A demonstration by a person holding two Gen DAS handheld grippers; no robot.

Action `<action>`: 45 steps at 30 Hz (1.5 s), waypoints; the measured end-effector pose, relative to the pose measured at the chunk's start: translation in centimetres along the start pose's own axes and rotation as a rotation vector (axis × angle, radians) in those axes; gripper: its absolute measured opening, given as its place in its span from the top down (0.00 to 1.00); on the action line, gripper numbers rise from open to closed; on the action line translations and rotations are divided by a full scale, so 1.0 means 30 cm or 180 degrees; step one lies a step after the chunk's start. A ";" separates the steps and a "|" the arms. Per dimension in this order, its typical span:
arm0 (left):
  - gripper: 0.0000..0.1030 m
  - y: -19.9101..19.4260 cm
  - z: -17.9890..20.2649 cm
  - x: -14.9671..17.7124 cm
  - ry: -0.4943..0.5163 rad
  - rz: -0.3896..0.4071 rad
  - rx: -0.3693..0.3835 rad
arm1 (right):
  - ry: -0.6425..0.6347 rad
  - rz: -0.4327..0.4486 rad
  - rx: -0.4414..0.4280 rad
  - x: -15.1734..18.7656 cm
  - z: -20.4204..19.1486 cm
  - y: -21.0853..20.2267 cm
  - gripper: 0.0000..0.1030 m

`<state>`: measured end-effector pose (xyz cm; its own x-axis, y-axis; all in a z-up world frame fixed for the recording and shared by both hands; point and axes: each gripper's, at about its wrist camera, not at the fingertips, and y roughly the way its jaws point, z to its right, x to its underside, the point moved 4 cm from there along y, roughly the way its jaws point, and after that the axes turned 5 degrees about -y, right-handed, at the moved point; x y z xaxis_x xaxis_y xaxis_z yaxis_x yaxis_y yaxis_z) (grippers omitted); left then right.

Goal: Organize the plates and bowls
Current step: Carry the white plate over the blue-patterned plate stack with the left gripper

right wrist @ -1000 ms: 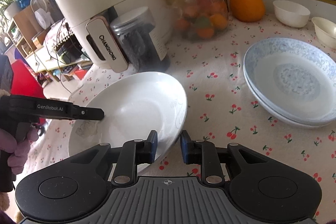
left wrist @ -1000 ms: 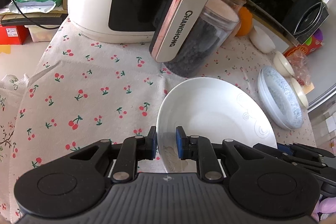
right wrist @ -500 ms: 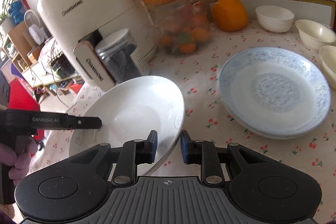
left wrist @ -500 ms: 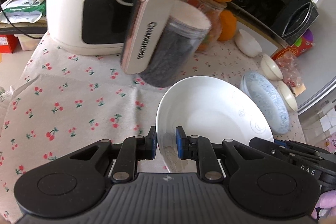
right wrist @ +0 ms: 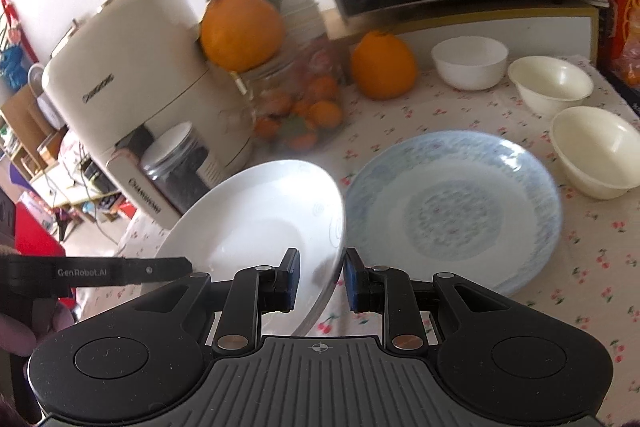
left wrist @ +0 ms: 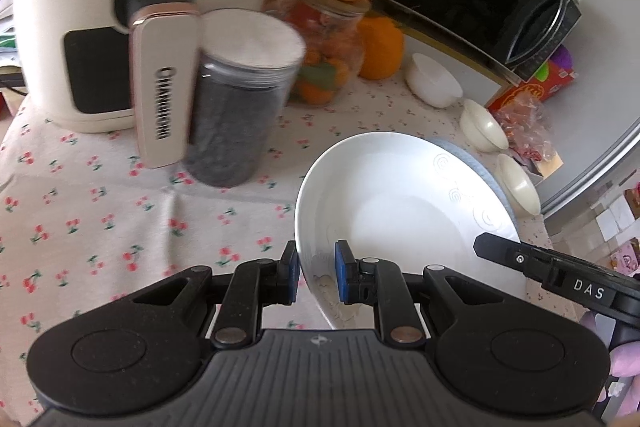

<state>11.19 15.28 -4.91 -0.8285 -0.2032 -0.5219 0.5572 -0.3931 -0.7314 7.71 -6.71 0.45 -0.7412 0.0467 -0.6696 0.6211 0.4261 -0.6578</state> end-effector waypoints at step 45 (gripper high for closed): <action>0.84 0.281 0.410 0.001 0.0383 0.0024 -0.0096 | 0.0541 0.0195 0.0592 -0.100 0.468 -0.039 0.77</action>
<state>15.17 0.93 -5.69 -0.8126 -0.0961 -0.5749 0.5662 -0.3643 -0.7394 12.79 -20.04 -1.62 -0.7231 0.2254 -0.6530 0.6907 0.2450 -0.6803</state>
